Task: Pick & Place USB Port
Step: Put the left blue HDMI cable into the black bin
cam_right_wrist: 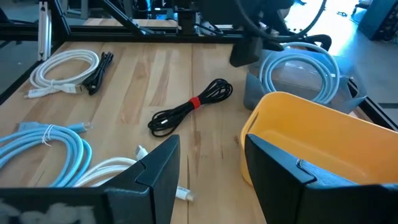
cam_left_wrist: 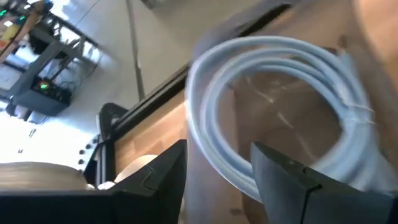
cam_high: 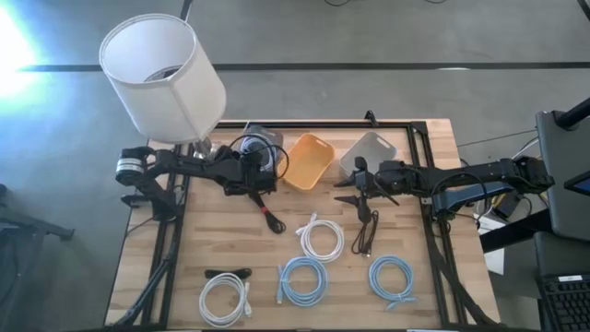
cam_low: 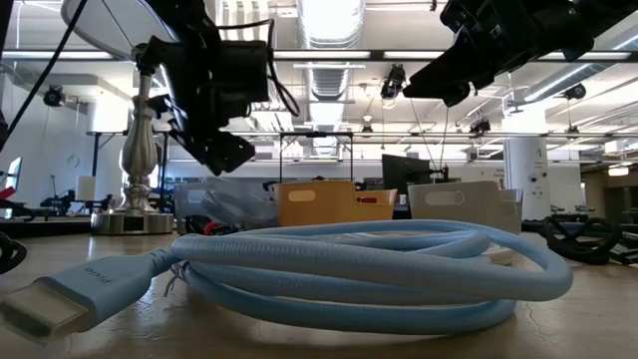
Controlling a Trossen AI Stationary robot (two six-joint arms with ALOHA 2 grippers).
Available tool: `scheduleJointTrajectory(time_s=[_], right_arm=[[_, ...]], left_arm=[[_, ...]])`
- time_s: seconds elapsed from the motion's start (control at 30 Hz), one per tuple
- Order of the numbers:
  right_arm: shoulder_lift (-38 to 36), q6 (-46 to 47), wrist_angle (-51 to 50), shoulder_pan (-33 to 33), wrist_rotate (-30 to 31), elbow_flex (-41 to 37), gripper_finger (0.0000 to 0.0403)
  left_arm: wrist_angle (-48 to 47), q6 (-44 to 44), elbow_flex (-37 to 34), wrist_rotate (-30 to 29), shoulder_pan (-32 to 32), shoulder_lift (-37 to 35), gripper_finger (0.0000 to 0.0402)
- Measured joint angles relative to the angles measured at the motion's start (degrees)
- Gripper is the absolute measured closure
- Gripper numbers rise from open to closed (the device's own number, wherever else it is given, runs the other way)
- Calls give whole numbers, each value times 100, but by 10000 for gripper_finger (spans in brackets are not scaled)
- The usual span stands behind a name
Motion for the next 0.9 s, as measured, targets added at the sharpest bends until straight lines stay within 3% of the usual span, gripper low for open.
scheduleJointTrajectory(time_s=[0.43,0.67,0.9], right_arm=[[0,0,-2,0,0,0,225],[0,133,-9,0,-2,0,225],[0,131,-4,1,-2,0,225]], left_arm=[[-95,1017,1009,200,-1186,-20,220],[49,1061,1174,1177,-2006,-20,221],[1020,1356,1174,2255,-2605,-20,221]])
